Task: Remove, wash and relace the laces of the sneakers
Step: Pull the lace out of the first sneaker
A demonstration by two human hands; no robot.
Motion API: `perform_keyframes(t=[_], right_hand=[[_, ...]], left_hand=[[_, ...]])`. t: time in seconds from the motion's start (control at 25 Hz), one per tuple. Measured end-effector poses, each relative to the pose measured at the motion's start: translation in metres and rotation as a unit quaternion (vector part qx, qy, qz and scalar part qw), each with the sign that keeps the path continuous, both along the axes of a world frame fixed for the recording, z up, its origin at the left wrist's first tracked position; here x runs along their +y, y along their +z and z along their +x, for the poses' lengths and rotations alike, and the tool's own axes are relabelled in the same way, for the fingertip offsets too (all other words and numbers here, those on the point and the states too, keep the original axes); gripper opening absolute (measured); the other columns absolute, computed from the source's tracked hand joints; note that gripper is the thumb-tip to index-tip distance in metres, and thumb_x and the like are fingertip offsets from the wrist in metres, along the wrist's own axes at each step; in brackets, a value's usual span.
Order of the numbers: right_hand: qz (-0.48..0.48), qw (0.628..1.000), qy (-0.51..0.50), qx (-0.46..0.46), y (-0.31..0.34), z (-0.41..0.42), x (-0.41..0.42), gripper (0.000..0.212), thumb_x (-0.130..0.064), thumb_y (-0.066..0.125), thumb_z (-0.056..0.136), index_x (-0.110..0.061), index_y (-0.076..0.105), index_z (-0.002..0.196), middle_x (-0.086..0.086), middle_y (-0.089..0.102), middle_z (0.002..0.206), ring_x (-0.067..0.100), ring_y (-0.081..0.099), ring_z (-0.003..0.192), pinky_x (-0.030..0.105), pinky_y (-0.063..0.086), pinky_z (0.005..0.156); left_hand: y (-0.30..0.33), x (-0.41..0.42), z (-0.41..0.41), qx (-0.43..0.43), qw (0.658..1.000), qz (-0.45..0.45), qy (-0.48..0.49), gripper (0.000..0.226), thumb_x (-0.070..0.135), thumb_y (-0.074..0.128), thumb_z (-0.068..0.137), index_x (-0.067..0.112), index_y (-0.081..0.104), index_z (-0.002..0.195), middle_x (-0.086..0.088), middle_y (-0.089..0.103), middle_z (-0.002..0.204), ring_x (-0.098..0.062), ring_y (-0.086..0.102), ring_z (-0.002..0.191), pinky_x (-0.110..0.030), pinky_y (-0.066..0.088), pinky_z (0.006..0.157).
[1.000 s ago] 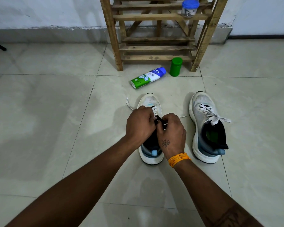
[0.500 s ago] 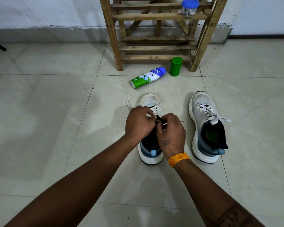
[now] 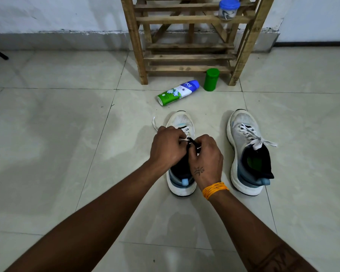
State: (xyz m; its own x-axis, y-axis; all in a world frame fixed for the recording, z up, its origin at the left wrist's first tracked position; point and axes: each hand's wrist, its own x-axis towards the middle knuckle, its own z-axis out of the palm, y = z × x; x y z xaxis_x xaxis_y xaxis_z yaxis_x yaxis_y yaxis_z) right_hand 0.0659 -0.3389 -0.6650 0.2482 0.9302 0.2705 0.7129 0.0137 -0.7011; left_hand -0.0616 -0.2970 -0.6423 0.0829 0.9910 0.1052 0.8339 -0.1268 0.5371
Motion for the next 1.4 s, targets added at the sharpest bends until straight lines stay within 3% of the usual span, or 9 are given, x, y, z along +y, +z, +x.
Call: perform_keyframes(t=[0.16, 0.28, 0.32, 0.44, 0.52, 0.8, 1.0, 1.32, 1.4], right_hand=[[-0.002, 1.000, 0.000, -0.007, 0.001, 0.000, -0.001, 0.008, -0.016, 0.064, 0.091, -0.012, 0.057, 0.091, 0.005, 0.061, 0.088, 0.029, 0.060, 0.075, 0.040, 0.045, 0.064], [-0.001, 1.000, -0.011, -0.001, 0.002, -0.001, 0.001, 0.007, -0.015, 0.064, 0.091, -0.012, 0.058, 0.091, 0.006, 0.062, 0.088, 0.029, 0.060, 0.077, 0.038, 0.042, 0.064], [-0.002, 1.000, -0.009, -0.001, 0.002, -0.002, 0.002, 0.007, -0.015, 0.064, 0.091, -0.012, 0.058, 0.091, 0.006, 0.062, 0.088, 0.030, 0.060, 0.077, 0.038, 0.043, 0.064], [0.000, 1.000, -0.006, -0.005, 0.001, -0.001, 0.001, 0.007, -0.015, 0.065, 0.090, -0.012, 0.058, 0.091, 0.007, 0.062, 0.088, 0.031, 0.060, 0.077, 0.040, 0.044, 0.063], [0.000, 1.000, -0.006, -0.003, 0.001, -0.001, 0.001, 0.008, -0.016, 0.064, 0.091, -0.012, 0.057, 0.090, 0.006, 0.061, 0.088, 0.030, 0.060, 0.077, 0.041, 0.044, 0.064], [-0.005, 1.000, -0.001, -0.009, 0.003, -0.002, 0.000, 0.009, -0.016, 0.064, 0.091, -0.012, 0.056, 0.089, 0.007, 0.061, 0.088, 0.030, 0.060, 0.075, 0.042, 0.046, 0.063], [-0.007, 1.000, -0.024, -0.016, 0.004, 0.000, 0.003, 0.009, -0.013, 0.064, 0.090, -0.011, 0.055, 0.090, 0.009, 0.059, 0.088, 0.033, 0.057, 0.074, 0.035, 0.034, 0.061], [0.001, 1.000, 0.002, -0.028, 0.002, 0.000, 0.003, 0.009, -0.014, 0.063, 0.094, -0.010, 0.056, 0.089, 0.009, 0.059, 0.088, 0.030, 0.058, 0.073, 0.038, 0.042, 0.062], [0.002, 0.999, 0.004, -0.033, 0.002, 0.001, 0.003, 0.010, -0.015, 0.063, 0.094, -0.011, 0.056, 0.089, 0.008, 0.059, 0.088, 0.030, 0.058, 0.073, 0.038, 0.042, 0.061]], left_hand=[[0.004, -0.002, 0.003, -0.124, 0.987, -0.024, 0.102, 0.013, 0.009, 0.064, 0.081, 0.019, 0.071, 0.077, 0.003, 0.068, 0.084, -0.020, 0.065, 0.087, -0.038, 0.054, 0.078], [0.002, 0.007, -0.002, -0.419, 0.839, -0.112, 0.329, 0.020, 0.003, 0.052, 0.080, 0.017, 0.064, 0.071, -0.001, 0.069, 0.073, -0.025, 0.074, 0.075, -0.046, 0.063, 0.076], [0.000, 0.010, -0.005, -0.419, 0.833, -0.110, 0.344, 0.019, 0.006, 0.052, 0.081, 0.018, 0.064, 0.073, -0.001, 0.070, 0.077, -0.027, 0.073, 0.078, -0.048, 0.063, 0.078], [0.000, 0.003, -0.006, -0.161, 0.968, -0.021, 0.190, 0.014, 0.016, 0.063, 0.082, 0.020, 0.071, 0.092, 0.004, 0.068, 0.101, -0.019, 0.058, 0.098, -0.032, 0.048, 0.091], [0.001, -0.002, 0.002, -0.063, 0.995, 0.029, 0.067, 0.016, 0.022, 0.070, 0.081, 0.022, 0.074, 0.096, 0.005, 0.069, 0.101, -0.020, 0.056, 0.100, -0.030, 0.046, 0.089], [-0.004, -0.007, 0.000, 0.077, 0.994, 0.062, -0.052, 0.011, 0.021, 0.060, 0.086, 0.018, 0.069, 0.092, -0.002, 0.063, 0.090, -0.026, 0.056, 0.092, -0.037, 0.047, 0.064], [-0.005, 0.001, -0.004, -0.143, 0.976, 0.056, 0.152, 0.008, 0.011, 0.053, 0.091, 0.008, 0.055, 0.084, -0.005, 0.059, 0.080, -0.024, 0.054, 0.074, -0.045, 0.047, 0.069], [0.005, 0.000, 0.007, 0.131, 0.987, 0.042, -0.077, 0.017, 0.025, 0.059, 0.089, 0.019, 0.070, 0.100, -0.001, 0.063, 0.100, -0.025, 0.059, 0.099, -0.038, 0.050, 0.067], [0.006, 0.001, 0.008, 0.074, 0.995, 0.051, -0.050, 0.009, 0.020, 0.059, 0.090, 0.016, 0.067, 0.091, -0.001, 0.064, 0.092, -0.026, 0.062, 0.088, -0.038, 0.047, 0.064]])
